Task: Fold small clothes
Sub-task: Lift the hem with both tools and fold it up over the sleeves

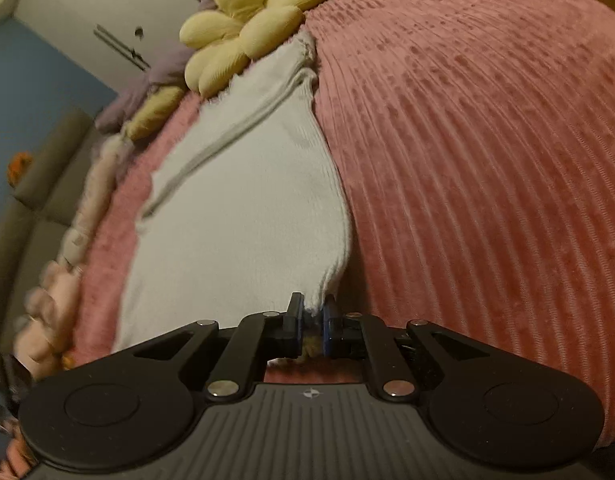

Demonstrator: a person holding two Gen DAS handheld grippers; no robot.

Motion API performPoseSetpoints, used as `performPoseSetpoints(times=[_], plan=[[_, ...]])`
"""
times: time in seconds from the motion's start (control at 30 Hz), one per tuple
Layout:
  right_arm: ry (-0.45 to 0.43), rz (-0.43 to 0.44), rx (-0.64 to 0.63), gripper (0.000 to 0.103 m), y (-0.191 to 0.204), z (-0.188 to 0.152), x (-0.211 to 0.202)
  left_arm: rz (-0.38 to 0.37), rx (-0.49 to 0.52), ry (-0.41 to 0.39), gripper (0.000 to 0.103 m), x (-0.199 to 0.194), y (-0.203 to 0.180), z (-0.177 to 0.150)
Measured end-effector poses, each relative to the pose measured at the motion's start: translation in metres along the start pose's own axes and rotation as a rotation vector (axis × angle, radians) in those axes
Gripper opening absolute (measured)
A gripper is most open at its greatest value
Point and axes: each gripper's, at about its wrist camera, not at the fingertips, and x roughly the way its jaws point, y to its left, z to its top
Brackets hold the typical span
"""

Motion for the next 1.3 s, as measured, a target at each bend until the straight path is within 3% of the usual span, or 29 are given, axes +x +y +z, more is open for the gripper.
performPoseSetpoints(times=[0.2, 0.43, 0.83, 1.17, 1.3], plan=[[-0.034, 0.081, 0.031, 0.008, 0.006, 0.022, -0.001, -0.084, -0.027, -0.058, 0.014, -0.011, -0.007, 0.022], [-0.098, 0.096, -0.057, 0.008, 0.038, 0.062, 0.013, -0.079, 0.011, -0.129, 0.014, -0.001, -0.029, 0.066], [-0.165, -0.083, -0.274, 0.008, 0.076, 0.134, 0.083, 0.015, -0.001, -0.189, 0.014, 0.057, -0.04, 0.15], [-0.154, -0.217, -0.281, 0.008, 0.062, 0.161, 0.144, 0.15, 0.069, -0.182, 0.015, 0.104, -0.048, 0.167], [-0.111, -0.227, -0.271, 0.012, 0.054, 0.165, 0.153, 0.146, 0.1, -0.205, 0.025, 0.097, -0.051, 0.166]])
